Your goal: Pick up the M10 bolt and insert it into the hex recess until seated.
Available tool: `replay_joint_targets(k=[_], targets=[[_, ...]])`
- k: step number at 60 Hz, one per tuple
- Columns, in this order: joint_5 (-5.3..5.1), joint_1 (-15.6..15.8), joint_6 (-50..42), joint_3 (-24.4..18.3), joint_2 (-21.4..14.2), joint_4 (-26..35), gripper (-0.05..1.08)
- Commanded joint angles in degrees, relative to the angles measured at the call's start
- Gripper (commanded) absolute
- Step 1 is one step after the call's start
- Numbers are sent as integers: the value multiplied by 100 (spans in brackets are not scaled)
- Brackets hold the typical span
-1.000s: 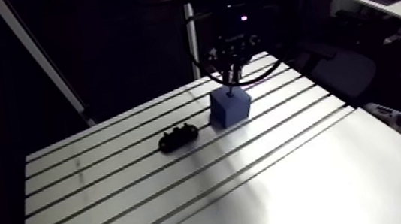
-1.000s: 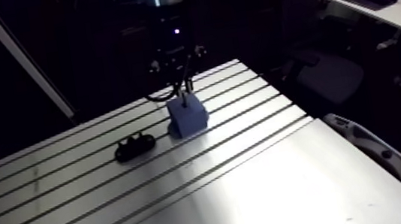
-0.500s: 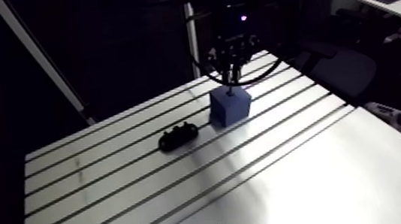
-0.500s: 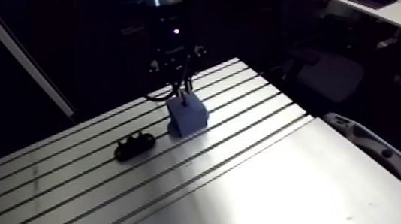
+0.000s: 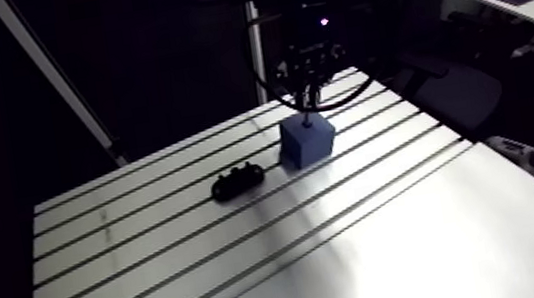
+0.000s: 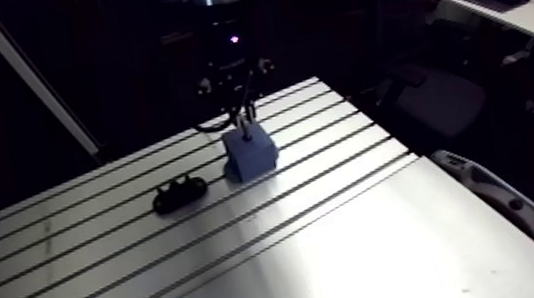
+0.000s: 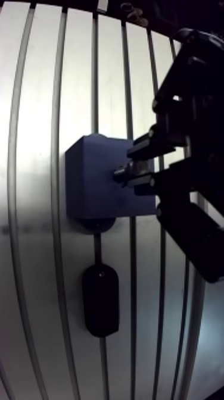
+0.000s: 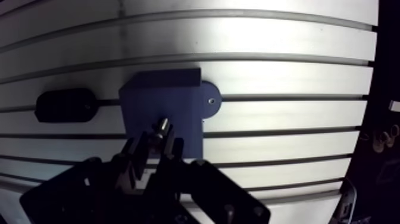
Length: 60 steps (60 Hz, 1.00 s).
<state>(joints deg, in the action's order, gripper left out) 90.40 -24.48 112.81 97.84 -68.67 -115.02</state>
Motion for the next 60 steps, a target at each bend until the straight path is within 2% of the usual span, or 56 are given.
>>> replay_joint_targets(k=[1, 60], targets=[[0, 4, 0, 10, 0, 10, 75], [8, -14, 0, 46, 51, -8, 75]])
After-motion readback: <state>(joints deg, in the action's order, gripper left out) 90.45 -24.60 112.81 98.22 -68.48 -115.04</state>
